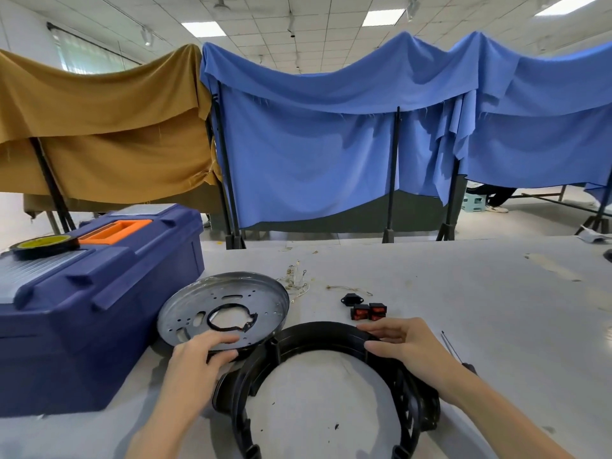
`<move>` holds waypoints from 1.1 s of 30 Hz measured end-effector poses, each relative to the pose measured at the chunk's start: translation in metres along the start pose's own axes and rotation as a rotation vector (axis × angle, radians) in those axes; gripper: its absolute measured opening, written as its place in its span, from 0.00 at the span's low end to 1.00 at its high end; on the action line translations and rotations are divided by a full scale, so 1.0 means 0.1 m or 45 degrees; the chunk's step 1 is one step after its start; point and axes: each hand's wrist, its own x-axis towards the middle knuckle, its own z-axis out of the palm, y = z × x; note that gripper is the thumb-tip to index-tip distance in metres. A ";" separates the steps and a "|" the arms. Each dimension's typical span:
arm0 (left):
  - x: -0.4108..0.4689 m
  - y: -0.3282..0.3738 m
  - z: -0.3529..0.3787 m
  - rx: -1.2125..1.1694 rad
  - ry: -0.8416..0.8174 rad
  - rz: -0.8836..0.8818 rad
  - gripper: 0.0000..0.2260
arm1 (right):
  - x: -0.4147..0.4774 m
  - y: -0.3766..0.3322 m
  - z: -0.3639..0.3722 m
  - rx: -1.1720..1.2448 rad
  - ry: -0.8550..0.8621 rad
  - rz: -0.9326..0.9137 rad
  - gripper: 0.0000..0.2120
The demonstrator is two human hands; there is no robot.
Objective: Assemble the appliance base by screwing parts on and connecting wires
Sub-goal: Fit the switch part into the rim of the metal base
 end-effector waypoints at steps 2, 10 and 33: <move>0.00 -0.03 0.01 0.073 -0.042 0.025 0.14 | 0.00 0.00 0.00 0.004 -0.001 0.004 0.14; -0.01 -0.11 0.04 0.205 -0.053 -0.020 0.11 | -0.04 0.01 -0.06 0.139 -0.095 0.075 0.13; -0.23 0.71 0.18 0.252 0.372 0.643 0.05 | -0.07 -0.03 0.02 0.286 -0.026 0.131 0.14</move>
